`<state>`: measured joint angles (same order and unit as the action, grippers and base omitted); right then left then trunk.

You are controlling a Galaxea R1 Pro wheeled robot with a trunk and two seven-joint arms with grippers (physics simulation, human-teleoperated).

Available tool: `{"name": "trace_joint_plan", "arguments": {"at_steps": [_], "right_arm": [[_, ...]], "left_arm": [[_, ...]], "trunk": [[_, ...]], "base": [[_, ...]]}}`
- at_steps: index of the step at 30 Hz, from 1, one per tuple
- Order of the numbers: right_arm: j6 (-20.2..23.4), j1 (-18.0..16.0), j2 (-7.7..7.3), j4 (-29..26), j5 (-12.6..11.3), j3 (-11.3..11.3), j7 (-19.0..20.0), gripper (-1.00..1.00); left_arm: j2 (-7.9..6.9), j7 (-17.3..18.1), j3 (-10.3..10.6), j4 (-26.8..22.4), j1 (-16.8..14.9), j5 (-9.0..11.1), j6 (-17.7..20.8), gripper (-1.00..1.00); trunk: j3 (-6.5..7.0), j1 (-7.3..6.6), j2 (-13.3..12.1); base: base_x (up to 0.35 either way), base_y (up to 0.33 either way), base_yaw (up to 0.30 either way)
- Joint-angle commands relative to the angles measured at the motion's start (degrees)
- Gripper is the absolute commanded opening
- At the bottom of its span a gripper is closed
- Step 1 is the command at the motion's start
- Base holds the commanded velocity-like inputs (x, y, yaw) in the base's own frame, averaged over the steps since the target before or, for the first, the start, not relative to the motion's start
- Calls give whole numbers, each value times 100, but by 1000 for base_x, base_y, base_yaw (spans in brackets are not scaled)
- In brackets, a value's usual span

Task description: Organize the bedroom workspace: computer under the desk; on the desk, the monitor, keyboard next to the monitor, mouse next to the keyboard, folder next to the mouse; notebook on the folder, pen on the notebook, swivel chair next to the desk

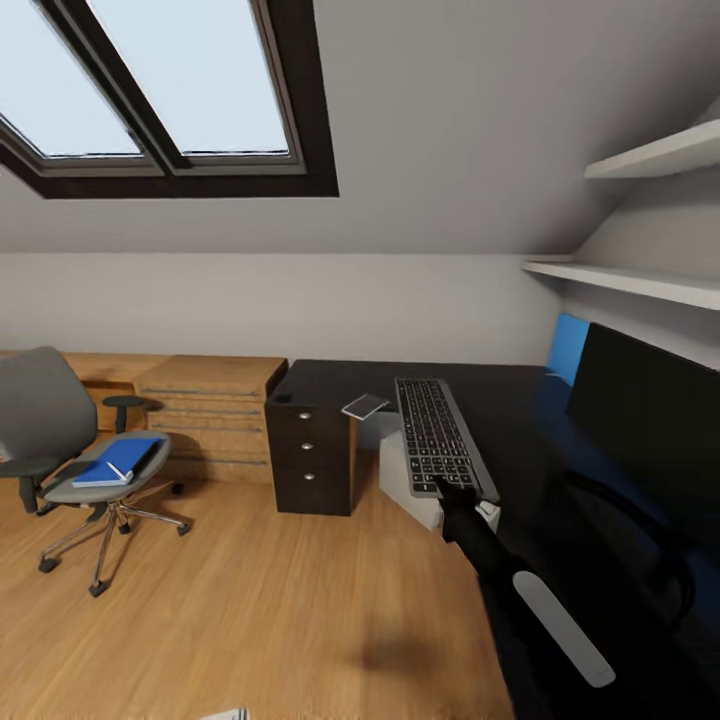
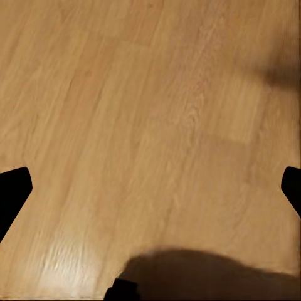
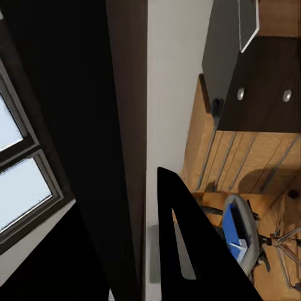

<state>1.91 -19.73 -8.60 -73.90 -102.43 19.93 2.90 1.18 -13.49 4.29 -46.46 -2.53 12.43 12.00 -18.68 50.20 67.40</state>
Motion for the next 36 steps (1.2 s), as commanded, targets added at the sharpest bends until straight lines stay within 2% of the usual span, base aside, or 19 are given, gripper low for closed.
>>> {"name": "trace_joint_plan", "arguments": {"at_steps": [1,10,15,16,19,26,36], "right_arm": [[2,-5,-4,24,-77,10,44,-100],[2,-5,-12,246,-95,-13,44,-100],[-15,-5,2,447,-81,-18,46,-100],[-31,-5,9,740,-71,-21,55,-100],[-47,-5,8,838,-65,-110,97,-100],[-59,-13,14,1034,-32,-179,155,-100],[-35,-104,-7,1766,-19,-192,144,-100]], "left_arm": [[-3,-48,20,-12,-2,58,23,100],[-12,-48,20,-12,-2,59,22,100],[-10,-48,1,-47,-2,67,-64,100],[-8,-48,0,-35,-2,69,-295,100],[-24,-29,-11,14,-2,79,-391,100],[-30,-46,-15,81,-2,80,-436,100],[-27,-48,-16,86,-2,76,-444,100]], "trunk": [[12,-26,-37],[173,-223,-398],[173,-223,-398],[173,-223,-398],[173,-223,-398],[173,-223,-398],[173,-223,-398]], "base": [[-287,-242,0],[-285,-243,0],[-129,-119,0],[-13,-13,0],[-6,-16,0],[-1,-225,0],[0,-209,0]]}}
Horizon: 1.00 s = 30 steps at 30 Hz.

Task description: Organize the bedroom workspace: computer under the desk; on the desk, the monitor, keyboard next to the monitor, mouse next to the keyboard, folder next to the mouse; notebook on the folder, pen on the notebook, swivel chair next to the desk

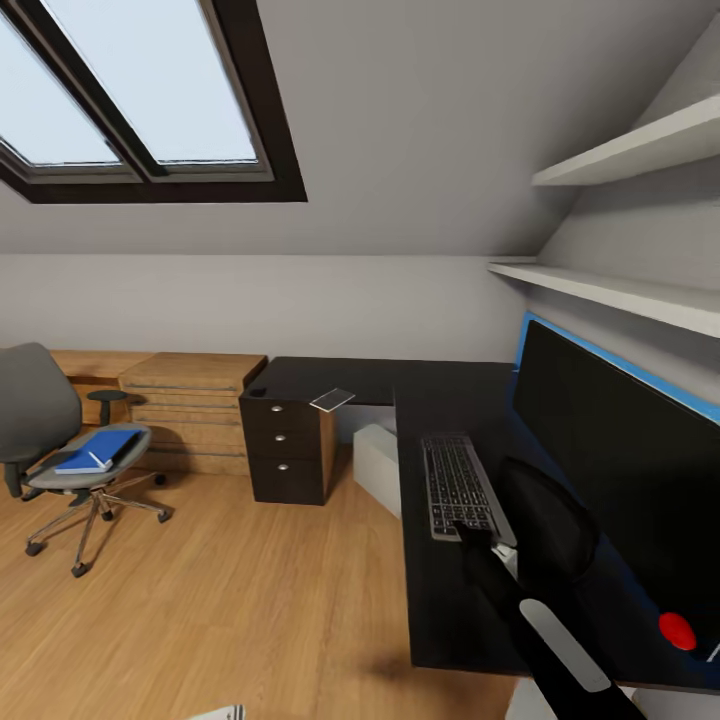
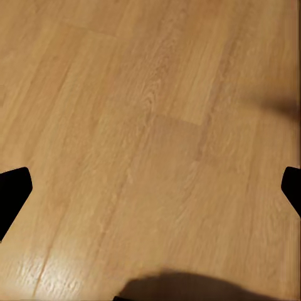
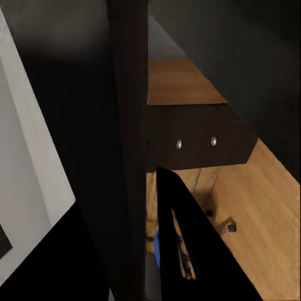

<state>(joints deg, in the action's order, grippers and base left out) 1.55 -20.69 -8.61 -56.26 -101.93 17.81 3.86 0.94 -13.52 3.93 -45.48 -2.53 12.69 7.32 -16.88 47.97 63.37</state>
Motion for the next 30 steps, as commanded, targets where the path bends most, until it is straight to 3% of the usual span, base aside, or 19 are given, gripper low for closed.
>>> {"name": "trace_joint_plan", "arguments": {"at_steps": [1,5,7,30], "right_arm": [[25,-116,-8,279,-61,20,46,-100],[80,-422,-5,849,56,25,56,-100],[147,-539,-1,1054,308,29,54,-100],[153,-551,0,1073,314,23,51,-100]], "left_arm": [[-3,-41,20,-13,-2,50,24,100],[-5,-37,20,-13,-2,50,24,100],[0,-32,20,-13,-2,52,24,100],[-13,-36,12,-11,-2,58,32,100]], "trunk": [[-6,0,5],[-6,0,5],[-6,0,5],[-6,0,5]], "base": [[0,-126,0],[0,-58,0],[0,-8,0],[78,-32,0]]}}
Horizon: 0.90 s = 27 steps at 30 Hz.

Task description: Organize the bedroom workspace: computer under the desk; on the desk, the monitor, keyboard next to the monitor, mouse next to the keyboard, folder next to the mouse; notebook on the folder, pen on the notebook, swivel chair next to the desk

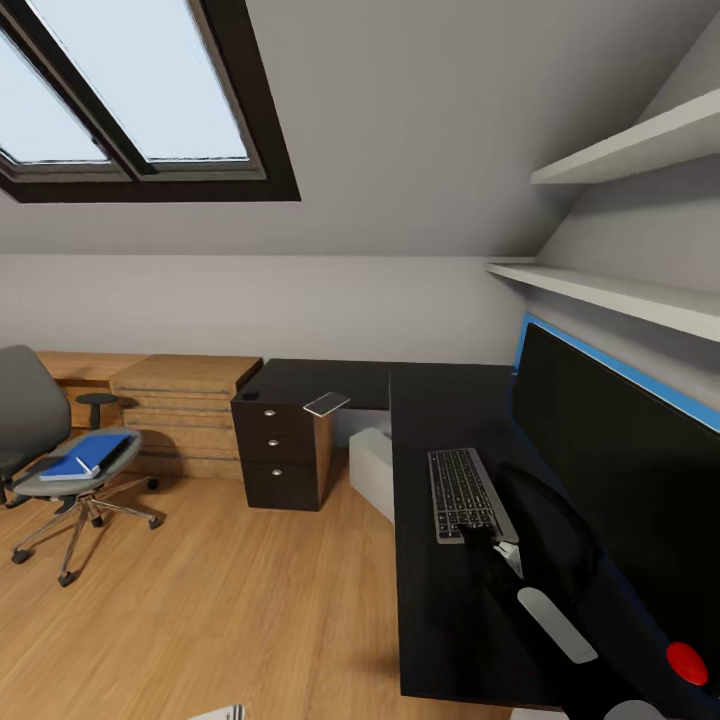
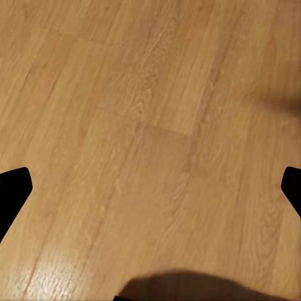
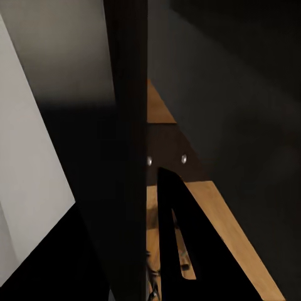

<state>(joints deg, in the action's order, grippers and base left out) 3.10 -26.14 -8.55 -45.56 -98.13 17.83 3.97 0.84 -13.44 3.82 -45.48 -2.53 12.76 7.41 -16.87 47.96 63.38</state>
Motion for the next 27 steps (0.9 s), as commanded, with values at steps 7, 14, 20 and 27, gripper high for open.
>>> {"name": "trace_joint_plan", "arguments": {"at_steps": [7,14,20,27], "right_arm": [[-2,-5,2,3,-67,27,39,-100],[-2,-5,2,5,-83,18,19,-100],[-6,-5,2,3,-92,11,16,-100],[-3,-5,2,3,-93,12,14,-100]], "left_arm": [[-3,-49,22,-9,-2,51,24,100],[1,-47,22,-12,-2,51,23,100],[3,-53,22,-12,-2,51,22,100],[3,-54,22,-13,-1,51,18,100]], "trunk": [[-7,0,5],[-7,0,5],[-7,0,5],[-7,0,5]], "base": [[1,-1,0],[0,0,0],[0,-93,0],[0,-38,0]]}}
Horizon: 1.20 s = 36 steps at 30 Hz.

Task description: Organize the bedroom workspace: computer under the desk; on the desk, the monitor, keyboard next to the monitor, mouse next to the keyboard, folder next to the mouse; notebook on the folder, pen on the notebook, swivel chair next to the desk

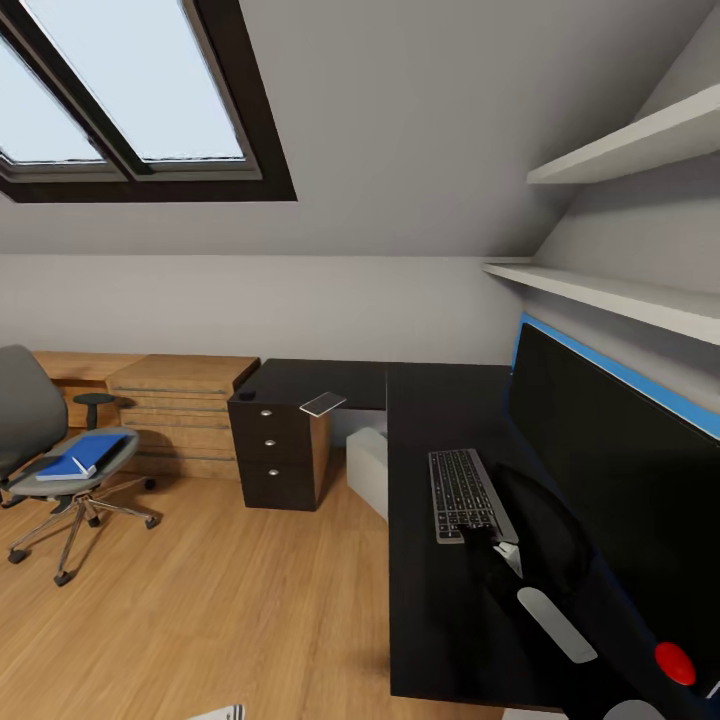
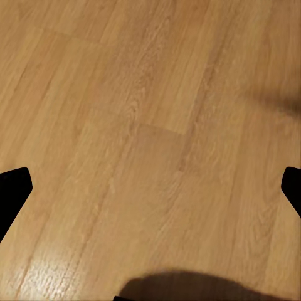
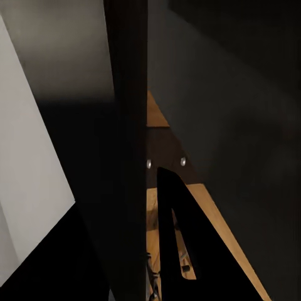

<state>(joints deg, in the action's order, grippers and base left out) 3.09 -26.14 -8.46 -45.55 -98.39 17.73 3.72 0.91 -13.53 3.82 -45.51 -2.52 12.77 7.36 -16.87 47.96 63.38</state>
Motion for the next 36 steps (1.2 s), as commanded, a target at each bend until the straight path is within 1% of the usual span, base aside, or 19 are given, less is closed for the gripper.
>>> {"name": "trace_joint_plan", "arguments": {"at_steps": [1,11,28,29,36], "right_arm": [[-2,-5,-7,3,-66,22,40,-100],[-5,-5,-7,3,-66,28,41,-100],[-10,-5,-7,3,-43,37,32,-100],[-10,-5,-7,3,-41,37,28,100],[-17,-5,-7,3,-40,37,31,100]], "left_arm": [[-4,-43,22,-11,-2,50,22,100],[-5,-41,22,-10,-3,50,35,100],[-4,-45,22,-11,-3,50,29,100],[-4,-45,22,-11,-3,50,29,100],[-7,-38,22,-11,-3,51,29,100]], "trunk": [[-7,0,5],[-7,0,5],[-7,0,5],[-7,0,5],[-7,0,5]], "base": [[0,-5,0],[-132,-1,0],[-6,0,0],[0,0,0],[0,0,0]]}}
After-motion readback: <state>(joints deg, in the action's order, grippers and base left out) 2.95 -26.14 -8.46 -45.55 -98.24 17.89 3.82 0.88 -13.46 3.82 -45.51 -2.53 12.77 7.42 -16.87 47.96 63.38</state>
